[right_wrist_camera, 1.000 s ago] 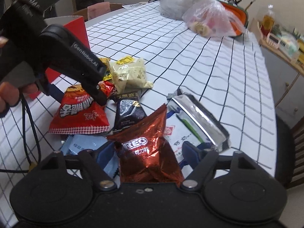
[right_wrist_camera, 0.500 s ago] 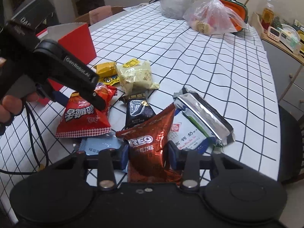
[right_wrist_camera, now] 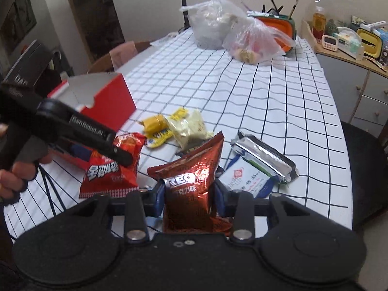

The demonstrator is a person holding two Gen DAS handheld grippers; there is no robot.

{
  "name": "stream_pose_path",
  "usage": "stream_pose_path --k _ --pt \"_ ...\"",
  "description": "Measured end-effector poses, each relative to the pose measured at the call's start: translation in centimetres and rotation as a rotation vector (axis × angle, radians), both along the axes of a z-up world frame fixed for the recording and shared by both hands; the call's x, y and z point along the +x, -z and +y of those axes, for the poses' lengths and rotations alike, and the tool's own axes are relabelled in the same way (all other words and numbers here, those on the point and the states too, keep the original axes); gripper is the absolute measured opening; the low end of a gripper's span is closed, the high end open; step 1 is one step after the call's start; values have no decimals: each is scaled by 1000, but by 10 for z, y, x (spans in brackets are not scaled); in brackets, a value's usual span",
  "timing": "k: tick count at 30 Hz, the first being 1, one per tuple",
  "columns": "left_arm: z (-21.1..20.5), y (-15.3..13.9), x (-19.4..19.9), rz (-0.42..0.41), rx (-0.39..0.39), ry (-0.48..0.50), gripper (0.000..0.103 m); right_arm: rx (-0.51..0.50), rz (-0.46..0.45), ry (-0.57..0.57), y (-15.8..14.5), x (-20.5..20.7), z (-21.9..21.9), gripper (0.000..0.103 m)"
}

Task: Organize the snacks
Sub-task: 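Carry both red bags up and over into the red box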

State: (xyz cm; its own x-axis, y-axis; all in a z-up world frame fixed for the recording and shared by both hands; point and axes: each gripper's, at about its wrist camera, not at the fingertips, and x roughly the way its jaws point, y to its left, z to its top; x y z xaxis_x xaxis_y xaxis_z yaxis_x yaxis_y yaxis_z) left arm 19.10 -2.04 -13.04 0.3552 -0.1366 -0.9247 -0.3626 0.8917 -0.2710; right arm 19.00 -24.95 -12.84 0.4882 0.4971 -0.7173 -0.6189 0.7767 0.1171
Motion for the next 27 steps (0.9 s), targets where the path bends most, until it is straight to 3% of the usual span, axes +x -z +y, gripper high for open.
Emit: stream_pose_path --k 11,27 --pt "20 -49 -37 -95 83 113 68 52 -24 18 -32 -29 31 38" --pt "101 -104 -62 -184 177 146 68 82 -46 0 -64 -51 128 38"
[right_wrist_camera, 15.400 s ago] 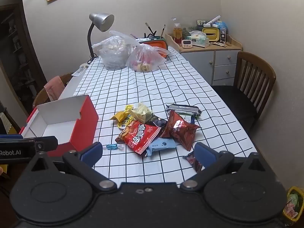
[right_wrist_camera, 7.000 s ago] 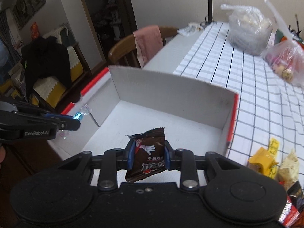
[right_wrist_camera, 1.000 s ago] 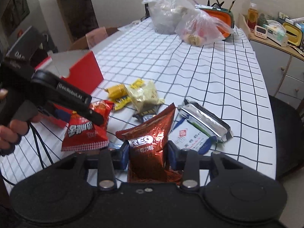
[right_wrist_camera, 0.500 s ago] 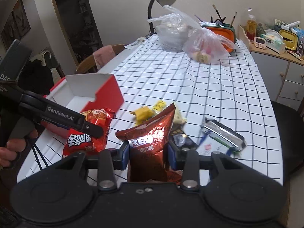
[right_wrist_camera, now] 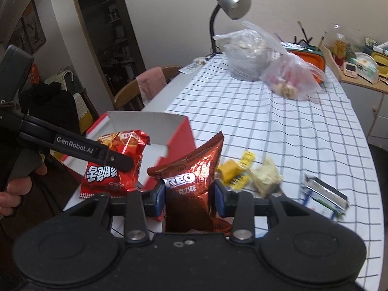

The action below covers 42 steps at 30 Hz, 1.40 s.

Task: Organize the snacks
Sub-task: 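Carry both red bags up and over into the red box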

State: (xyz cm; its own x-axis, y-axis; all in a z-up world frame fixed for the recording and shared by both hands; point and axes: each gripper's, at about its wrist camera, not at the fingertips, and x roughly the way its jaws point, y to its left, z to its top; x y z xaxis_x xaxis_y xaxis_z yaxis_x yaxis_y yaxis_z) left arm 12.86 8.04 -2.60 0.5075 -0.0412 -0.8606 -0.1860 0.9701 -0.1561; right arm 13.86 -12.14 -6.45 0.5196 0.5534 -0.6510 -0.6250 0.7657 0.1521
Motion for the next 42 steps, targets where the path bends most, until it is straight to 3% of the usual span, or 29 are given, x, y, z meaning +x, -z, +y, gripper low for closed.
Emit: stream_pose_path --k 19,31,42 --pt "116 -7 -5 -4 95 -72 68 -5 -1 2 10 12 122 38" --pt "168 26 19 66 163 -65 68 -79 50 15 49 42 181 38" --pt "177 66 48 155 194 0 68 -158 103 16 81 65 211 38"
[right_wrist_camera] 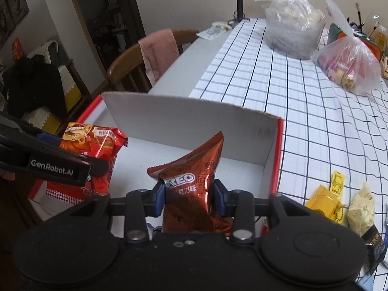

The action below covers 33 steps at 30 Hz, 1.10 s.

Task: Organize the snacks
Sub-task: 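Carry both red bags up and over into the red box, then open the left tool to drop the chip bag while the right tool drops the Oreo bag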

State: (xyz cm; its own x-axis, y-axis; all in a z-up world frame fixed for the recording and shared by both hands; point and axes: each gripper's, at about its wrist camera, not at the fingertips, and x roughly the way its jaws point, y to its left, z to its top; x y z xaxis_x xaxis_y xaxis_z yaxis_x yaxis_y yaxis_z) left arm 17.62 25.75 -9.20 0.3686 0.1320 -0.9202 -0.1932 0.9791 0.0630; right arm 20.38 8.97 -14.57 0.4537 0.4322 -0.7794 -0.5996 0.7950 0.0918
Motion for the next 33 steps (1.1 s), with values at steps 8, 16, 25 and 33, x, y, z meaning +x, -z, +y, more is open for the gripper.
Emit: stream_pose_path --k 8,16,25,33 --pt "5 16 14 59 14 18 68 -69 16 -13 17 5 11 38" --pt "0 30 22 126 20 57 69 -106 32 -16 26 4 15 40" --pt "0 35 28 144 21 59 70 -103 36 -21 24 6 16 43" --pt "3 27 20 103 -3 45 70 -65 22 -29 12 -1 13 58"
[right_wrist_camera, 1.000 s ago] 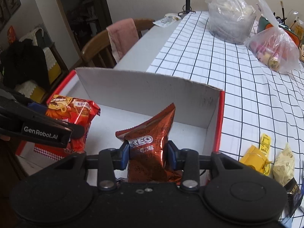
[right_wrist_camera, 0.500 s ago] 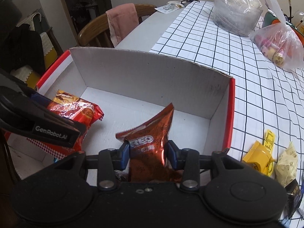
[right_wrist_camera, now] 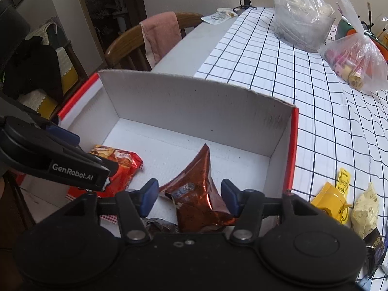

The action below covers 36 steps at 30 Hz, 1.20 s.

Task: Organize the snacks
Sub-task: 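Open the left tool to drop the chip bag while the right tool drops the Oreo bag, then withdraw both tools from the box back toward the remaining snacks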

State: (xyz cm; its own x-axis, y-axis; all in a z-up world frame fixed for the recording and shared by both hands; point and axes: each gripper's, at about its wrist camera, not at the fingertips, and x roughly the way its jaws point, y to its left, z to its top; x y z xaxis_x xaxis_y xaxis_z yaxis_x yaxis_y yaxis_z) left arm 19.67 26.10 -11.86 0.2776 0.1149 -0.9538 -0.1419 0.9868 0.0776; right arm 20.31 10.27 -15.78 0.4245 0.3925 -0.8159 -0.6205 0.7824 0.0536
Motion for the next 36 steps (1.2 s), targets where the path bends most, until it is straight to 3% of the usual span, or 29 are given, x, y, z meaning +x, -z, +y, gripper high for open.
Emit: stream_pose_path --k 7,15,27,36 --pt "1 -16 -13 -52 -21 -15 70 48 0 -17 -17 -11 -7 66" --pt "-1 -42 -34 -139 -58 -31 70 102 -34 -13 -40 -23 -21 83" --pt "-22 -80 -68 -272 -88 -1 73 190 -97 -39 -78 -51 -53 100" --pt "-43 -98 -90 -352 -105 9 79 240 -145 -34 -97 -71 -91 103"
